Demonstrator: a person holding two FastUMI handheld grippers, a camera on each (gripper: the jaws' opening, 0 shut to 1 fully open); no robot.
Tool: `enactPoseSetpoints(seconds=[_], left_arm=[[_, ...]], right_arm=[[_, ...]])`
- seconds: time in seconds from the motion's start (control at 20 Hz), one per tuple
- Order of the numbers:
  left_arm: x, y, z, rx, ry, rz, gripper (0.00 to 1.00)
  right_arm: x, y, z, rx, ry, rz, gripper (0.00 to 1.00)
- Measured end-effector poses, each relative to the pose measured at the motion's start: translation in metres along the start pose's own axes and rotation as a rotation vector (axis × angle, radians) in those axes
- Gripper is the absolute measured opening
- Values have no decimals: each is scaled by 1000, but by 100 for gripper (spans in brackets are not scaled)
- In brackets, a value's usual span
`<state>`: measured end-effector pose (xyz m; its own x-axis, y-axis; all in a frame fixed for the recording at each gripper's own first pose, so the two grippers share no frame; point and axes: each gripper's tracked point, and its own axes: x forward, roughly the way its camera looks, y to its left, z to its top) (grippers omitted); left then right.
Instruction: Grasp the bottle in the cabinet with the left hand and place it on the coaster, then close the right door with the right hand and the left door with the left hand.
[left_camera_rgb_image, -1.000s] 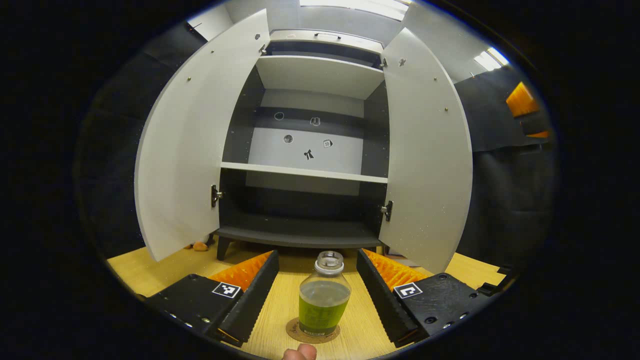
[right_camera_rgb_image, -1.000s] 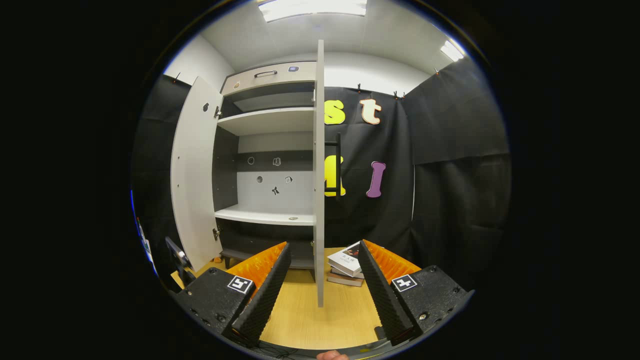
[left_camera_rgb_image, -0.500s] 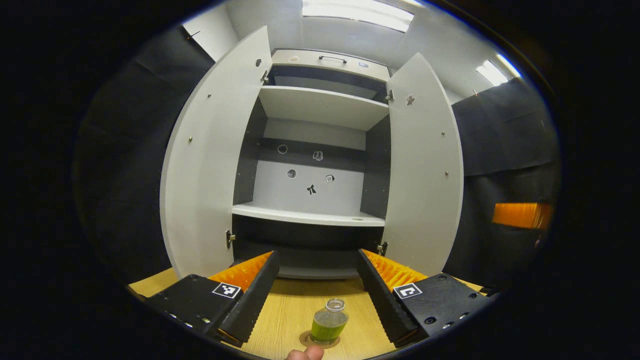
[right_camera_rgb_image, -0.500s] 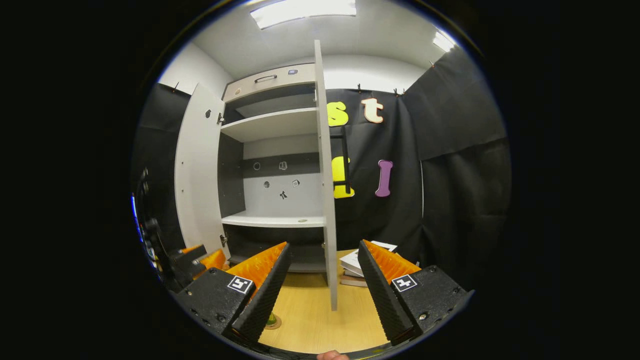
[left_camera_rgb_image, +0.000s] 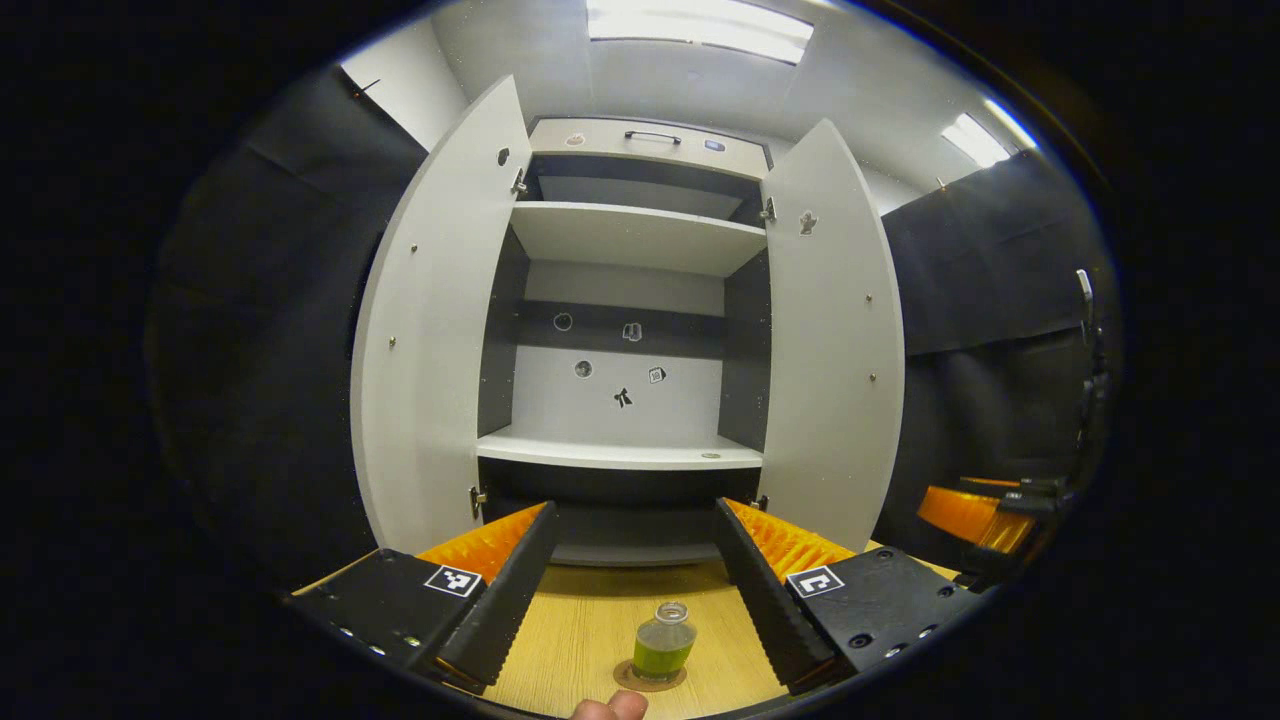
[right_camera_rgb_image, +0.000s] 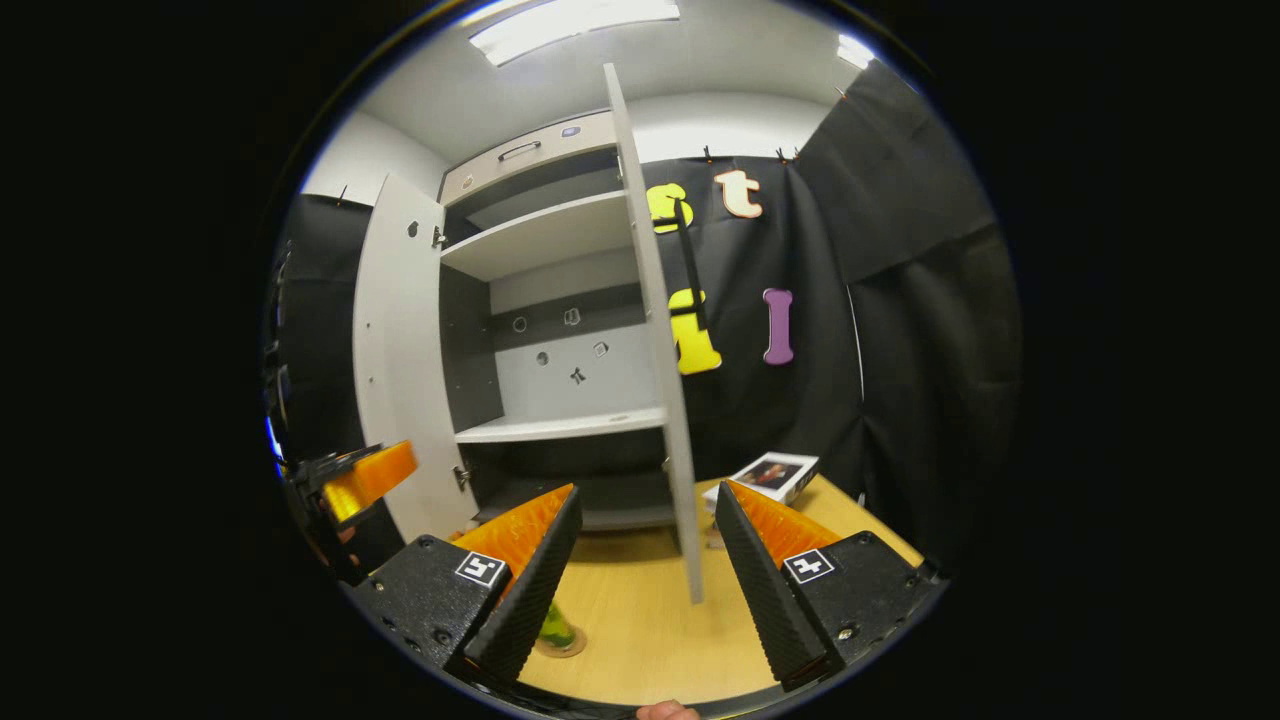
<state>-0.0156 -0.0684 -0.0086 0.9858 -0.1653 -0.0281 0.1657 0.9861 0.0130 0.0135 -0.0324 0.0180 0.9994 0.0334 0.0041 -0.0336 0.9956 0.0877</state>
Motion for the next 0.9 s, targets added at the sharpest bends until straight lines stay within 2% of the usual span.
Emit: enactPoseSetpoints(seconds=[0.15, 0.25, 0.35, 0.5, 0.7, 0.9], left_arm=[[-7, 3, -10, -23, 25, 8, 95], [-9, 4, -16, -40, 39, 13, 95], [-10, 9, -19, -25, 38, 39, 95], [-11, 18, -23, 38, 27, 79, 95], [-7, 11, -26, 74, 31, 65, 95], [-3, 2, -24, 57, 21, 44, 95]], right_arm=[[34, -42, 77, 1, -105, -45, 83], [57, -64, 111, 28, -124, -77, 83], [78, -75, 137, 49, -158, -65, 83], [111, -87, 145, 30, -146, -70, 83], [129, -77, 148, 20, -118, -54, 83], [127, -67, 153, -22, -134, -48, 82]])
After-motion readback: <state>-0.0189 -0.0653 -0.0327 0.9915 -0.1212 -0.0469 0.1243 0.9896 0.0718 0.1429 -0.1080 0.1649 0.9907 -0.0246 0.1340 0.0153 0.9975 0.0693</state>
